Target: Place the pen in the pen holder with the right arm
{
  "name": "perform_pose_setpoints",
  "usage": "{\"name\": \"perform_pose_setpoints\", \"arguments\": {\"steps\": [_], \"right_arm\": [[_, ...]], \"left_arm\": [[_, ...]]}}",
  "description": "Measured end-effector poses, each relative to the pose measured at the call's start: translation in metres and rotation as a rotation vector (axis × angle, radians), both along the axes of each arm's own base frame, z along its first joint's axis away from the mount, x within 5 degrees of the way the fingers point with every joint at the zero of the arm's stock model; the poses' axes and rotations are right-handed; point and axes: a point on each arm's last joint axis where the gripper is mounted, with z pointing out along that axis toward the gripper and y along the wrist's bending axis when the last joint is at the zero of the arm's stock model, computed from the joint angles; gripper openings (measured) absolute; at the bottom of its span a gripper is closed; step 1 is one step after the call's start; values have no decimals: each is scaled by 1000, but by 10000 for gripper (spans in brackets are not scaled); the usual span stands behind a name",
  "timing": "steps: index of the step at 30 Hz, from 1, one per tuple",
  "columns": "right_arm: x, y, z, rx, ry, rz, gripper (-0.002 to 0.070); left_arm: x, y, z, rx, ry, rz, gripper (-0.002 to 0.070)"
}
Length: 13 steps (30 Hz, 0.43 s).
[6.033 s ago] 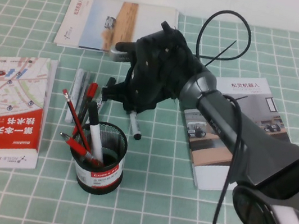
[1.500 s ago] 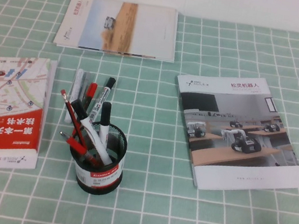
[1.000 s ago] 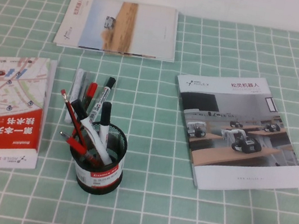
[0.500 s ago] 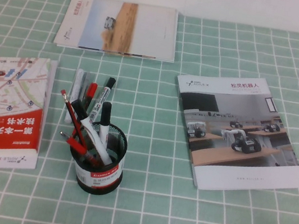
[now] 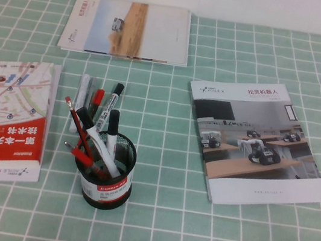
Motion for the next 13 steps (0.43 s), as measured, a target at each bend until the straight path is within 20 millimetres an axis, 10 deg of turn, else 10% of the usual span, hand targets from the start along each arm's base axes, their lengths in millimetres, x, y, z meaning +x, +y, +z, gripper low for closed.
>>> {"name": "perform_pose_setpoints", "arguments": {"steps": [13], "right_arm": [[0, 1, 0, 13, 1, 2, -19]], "left_arm": [[0, 0, 0, 0, 0, 0, -4]]}}
